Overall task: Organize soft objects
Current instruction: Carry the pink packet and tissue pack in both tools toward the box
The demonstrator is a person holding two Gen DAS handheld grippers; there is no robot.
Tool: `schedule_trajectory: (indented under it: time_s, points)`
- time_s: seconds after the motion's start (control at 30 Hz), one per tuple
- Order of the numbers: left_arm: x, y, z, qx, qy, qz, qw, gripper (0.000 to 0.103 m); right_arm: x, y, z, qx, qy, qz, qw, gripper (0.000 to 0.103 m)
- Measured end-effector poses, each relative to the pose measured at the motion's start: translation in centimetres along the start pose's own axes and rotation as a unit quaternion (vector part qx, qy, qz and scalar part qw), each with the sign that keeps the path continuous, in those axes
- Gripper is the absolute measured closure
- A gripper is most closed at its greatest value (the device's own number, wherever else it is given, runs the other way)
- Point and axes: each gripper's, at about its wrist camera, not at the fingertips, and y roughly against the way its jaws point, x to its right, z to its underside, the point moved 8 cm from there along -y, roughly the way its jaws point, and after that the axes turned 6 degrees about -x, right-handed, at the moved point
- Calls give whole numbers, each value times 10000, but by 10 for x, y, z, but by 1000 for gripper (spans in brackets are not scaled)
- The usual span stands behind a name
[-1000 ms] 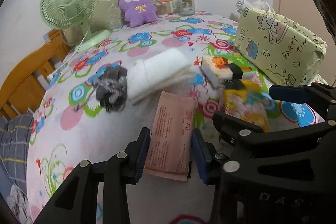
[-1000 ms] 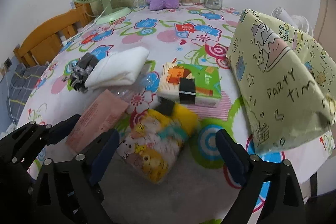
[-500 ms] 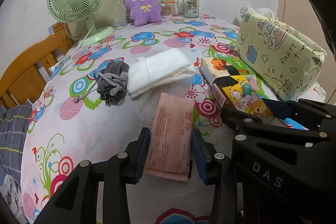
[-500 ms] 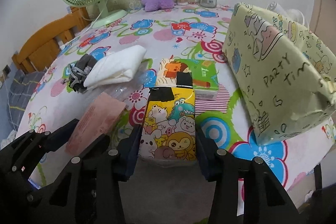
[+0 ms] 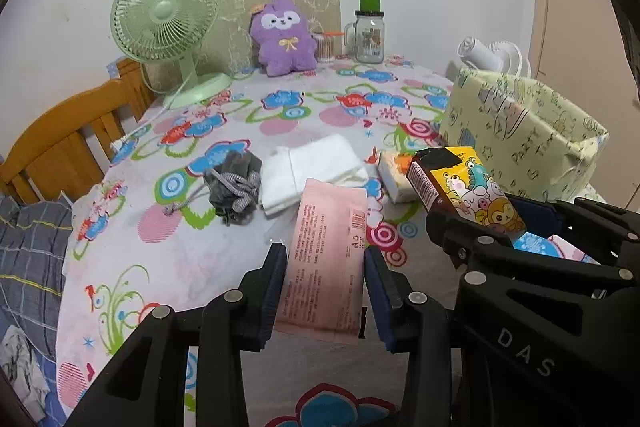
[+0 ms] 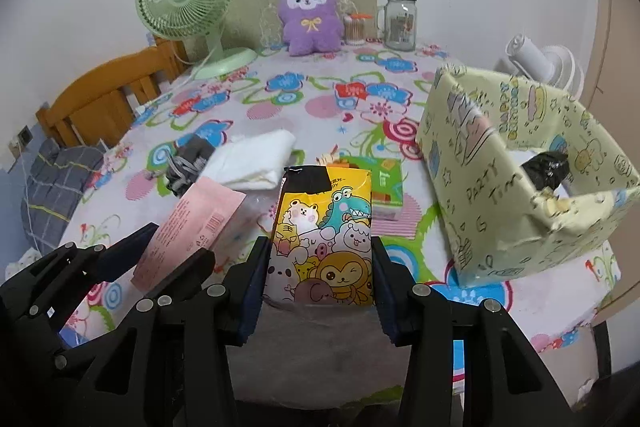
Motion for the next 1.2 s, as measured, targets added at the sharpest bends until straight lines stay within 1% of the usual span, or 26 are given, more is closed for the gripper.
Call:
schedule_trajectory:
  time_s: [0.33,0.5,0.93,1.2]
  points:
    - [5,22,-20,178,75,26,9998,62,2,30,-17,228,92,36,9997,53]
    - [8,28,-29,187,111,34,9998,62,4,40,-26,279,119,24,9995,53]
    - [23,42,-59,366,21,94,9993,62,21,62,-52,488,136,80,9987,53]
    - [41,47,-77,471,-68,114,9988,62,41,73,-64,614,82,109,9980,53]
